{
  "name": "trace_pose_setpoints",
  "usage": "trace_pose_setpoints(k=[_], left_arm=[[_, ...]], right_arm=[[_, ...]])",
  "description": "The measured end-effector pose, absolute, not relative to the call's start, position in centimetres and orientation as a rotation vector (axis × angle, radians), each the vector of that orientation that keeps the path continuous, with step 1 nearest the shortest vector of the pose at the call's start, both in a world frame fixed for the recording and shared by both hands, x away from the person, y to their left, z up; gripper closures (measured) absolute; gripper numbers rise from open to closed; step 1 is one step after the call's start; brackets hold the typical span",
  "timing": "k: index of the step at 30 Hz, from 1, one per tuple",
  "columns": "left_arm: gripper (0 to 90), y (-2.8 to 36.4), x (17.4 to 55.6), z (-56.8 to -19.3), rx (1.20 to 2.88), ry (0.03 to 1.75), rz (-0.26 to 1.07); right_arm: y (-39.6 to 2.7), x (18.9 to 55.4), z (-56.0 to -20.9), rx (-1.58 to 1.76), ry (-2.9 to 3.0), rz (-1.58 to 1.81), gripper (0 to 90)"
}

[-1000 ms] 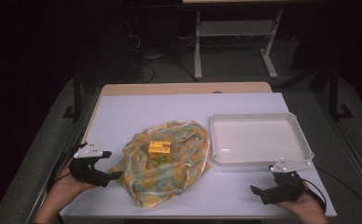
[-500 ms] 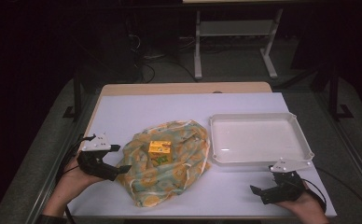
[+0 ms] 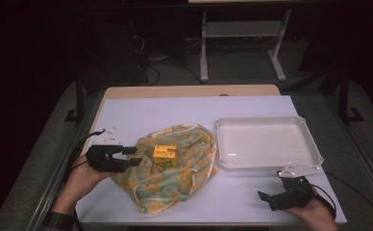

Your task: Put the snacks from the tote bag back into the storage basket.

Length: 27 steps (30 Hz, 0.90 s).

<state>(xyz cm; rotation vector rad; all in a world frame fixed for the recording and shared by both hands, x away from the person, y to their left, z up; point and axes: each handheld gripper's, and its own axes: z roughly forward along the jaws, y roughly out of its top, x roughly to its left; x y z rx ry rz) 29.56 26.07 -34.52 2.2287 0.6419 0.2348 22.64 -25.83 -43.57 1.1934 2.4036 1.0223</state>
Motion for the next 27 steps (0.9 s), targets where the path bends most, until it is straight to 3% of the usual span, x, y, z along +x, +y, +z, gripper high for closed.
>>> trace_pose_setpoints(k=[10,27], left_arm=[[89.0,24.8,31.1,-34.7,2.248,0.664,0.172],[89.8,23.5,33.3,-35.5,2.241,0.714,0.172]], right_arm=[[-25.9,22.7,-43.6,1.196,2.403,1.021,0.0],[-25.9,22.8,-43.7,1.205,2.409,1.022,0.0]])
